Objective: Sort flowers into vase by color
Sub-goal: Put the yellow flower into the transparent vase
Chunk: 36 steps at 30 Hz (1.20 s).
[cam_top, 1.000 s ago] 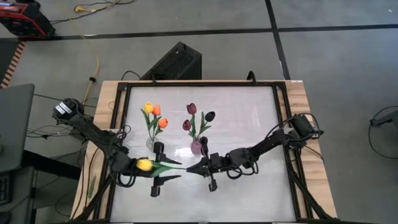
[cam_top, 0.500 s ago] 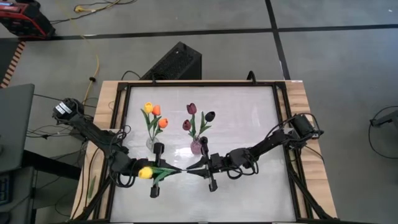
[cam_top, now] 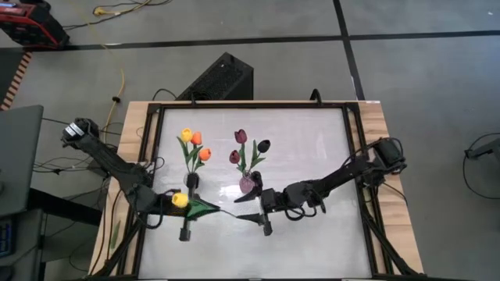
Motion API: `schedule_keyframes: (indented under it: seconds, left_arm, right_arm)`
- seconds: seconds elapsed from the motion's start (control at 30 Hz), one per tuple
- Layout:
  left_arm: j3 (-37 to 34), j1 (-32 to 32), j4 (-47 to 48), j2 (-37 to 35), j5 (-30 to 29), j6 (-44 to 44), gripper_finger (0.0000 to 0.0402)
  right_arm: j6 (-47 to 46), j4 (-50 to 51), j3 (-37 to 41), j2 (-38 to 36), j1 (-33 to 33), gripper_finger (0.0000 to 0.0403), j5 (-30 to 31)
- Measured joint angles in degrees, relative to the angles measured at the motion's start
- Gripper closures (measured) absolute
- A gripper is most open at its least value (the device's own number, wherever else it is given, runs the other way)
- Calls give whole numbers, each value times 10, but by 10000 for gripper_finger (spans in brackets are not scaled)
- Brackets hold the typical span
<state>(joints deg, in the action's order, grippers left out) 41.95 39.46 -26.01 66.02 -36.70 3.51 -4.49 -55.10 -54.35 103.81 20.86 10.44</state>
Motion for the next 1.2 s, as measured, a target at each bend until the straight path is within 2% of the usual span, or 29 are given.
schedule_keyframes:
  seconds: [0.17, 0.27, 0.37, 0.53, 0.73, 1.07, 1.2]
  left_arm:
    - [26, 12, 252, -100, 2, -162, 401]
    - [52, 21, 401, -150, 2, -251, 401]
    - [65, 30, 512, -186, -11, -303, 401]
    - [67, 34, 643, -231, -70, -366, 401]
    - [67, 34, 711, -253, -157, -378, 401]
    - [66, 34, 747, -253, -206, -379, 401]
    - [66, 34, 750, -253, -207, -384, 401]
  right_arm:
    - [-26, 176, 0, -47, 10, 142, 0]
    - [-66, 241, 0, -59, 15, 142, 0]
    - [-84, 261, 0, -56, 22, 142, 0]
    - [-92, 262, 0, -47, 24, 142, 0]
    - [-94, 259, 1, -42, 24, 143, 0]
    - [-92, 260, 1, -41, 23, 143, 0]
    - [-92, 260, 1, -41, 23, 143, 0]
